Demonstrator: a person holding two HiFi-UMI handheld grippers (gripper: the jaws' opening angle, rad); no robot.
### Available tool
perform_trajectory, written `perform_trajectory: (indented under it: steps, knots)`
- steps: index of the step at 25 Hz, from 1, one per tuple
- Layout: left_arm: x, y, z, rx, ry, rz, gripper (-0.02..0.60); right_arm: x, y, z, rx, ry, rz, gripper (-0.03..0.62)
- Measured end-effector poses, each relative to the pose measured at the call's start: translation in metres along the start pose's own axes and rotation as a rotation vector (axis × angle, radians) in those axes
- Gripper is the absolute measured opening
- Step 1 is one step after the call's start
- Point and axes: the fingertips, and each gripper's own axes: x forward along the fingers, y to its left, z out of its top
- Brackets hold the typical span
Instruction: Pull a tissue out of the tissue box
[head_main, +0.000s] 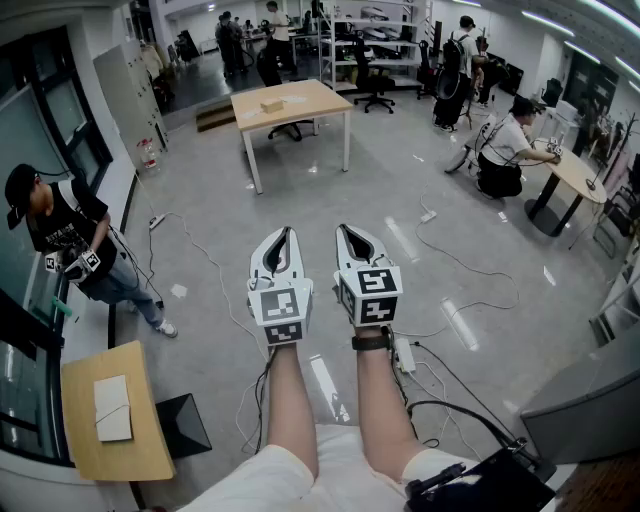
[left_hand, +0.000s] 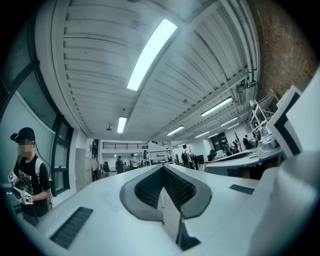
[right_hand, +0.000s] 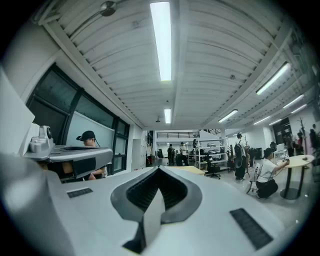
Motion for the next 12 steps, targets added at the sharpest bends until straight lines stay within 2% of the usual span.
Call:
perform_trajectory:
  steps: [3,9,12]
  knots:
    - [0.008,0.026,-0.008,-0.001,0.003,0.005,0.002,0.022,0.014,-0.002,-0.007,0.010,-0.017,0.002]
    - [0.017,0.055,-0.038,-0.054,0.015,-0.026,0.002,0.046,0.021,-0.020,-0.002,0.040,-0.041,0.002]
    - [0.028,0.068,-0.065,-0.044,0.061,-0.025,0.002,0.060,0.015,-0.036,-0.001,0.059,-0.057,0.002]
